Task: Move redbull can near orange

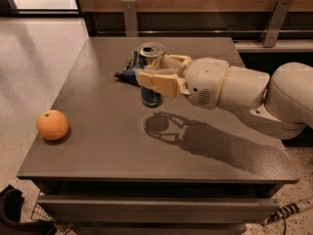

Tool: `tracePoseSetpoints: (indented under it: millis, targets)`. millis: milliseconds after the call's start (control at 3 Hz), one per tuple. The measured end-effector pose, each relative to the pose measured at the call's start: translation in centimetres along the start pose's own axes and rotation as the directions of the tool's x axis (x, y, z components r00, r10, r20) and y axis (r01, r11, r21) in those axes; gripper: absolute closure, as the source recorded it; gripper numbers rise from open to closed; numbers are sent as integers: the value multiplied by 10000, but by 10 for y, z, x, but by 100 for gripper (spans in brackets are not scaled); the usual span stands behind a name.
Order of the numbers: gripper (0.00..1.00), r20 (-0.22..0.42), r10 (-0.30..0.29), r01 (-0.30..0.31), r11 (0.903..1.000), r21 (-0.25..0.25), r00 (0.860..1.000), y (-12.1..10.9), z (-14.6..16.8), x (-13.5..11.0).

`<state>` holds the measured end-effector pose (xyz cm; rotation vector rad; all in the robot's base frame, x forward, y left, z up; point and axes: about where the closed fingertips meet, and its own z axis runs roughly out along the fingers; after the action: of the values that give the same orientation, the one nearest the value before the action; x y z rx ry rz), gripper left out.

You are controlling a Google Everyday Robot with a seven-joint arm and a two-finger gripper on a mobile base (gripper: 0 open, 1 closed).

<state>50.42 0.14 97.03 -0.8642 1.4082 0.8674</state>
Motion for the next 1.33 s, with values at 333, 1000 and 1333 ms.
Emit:
tracePoseSetpoints:
  millis: [333,1000,1333]
  targets:
    - [100,165,-184,213,9809,-1935,9997,57,29,10]
    - [100,191,-554,586,9357,-3478,9983,94,56,18]
    - [100,490,-393,538,9370,-3451,9980,95,66,32]
